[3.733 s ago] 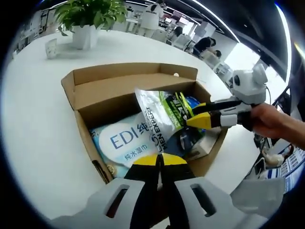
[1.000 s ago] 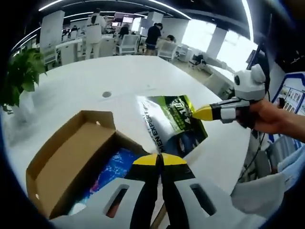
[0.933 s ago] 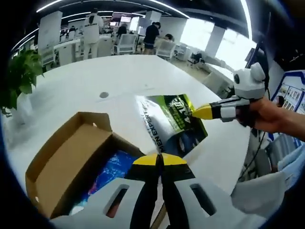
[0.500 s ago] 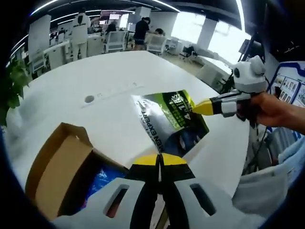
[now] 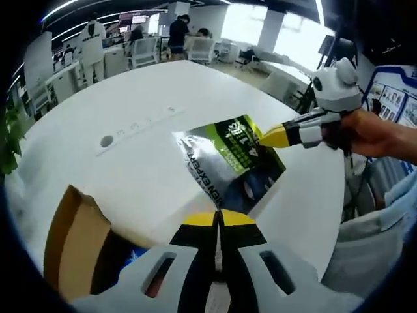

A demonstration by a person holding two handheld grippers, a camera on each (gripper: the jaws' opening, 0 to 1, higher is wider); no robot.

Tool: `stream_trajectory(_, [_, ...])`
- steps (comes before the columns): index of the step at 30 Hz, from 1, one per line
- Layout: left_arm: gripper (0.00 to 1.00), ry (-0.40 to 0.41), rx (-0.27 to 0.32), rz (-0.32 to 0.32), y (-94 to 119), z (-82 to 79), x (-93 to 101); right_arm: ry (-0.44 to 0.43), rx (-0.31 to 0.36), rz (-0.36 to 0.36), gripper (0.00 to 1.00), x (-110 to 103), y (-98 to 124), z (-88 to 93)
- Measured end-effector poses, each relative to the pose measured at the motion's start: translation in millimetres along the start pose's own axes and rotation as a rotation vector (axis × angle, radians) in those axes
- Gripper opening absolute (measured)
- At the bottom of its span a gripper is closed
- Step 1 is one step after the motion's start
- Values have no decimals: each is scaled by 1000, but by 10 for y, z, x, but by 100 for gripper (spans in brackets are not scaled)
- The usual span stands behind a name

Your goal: Operate the shoe box by opening the lid, removing the specified soft item, and placing it in the target area until the item is outside and the box remains undamaged.

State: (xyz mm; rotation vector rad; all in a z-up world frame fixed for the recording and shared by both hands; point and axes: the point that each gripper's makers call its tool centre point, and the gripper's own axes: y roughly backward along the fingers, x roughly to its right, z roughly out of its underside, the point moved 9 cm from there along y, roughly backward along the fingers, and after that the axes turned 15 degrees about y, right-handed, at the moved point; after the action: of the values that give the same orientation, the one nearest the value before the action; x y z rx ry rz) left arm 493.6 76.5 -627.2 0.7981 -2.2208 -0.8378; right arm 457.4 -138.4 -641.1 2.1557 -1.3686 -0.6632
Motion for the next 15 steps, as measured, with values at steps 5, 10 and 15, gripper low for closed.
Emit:
stream_trajectory(5, [0, -33, -33, -1, -110, 10, -3, 6, -29, 2, 0, 57, -64, 47])
stream_trajectory(10, [0, -66, -60, 0, -188, 27, -3, 7, -47, -1, 0, 124, -139, 62])
stream_trajectory(15, [0, -102, -86, -5, -267, 39, -22, 12, -71, -4, 0, 158, -227, 104])
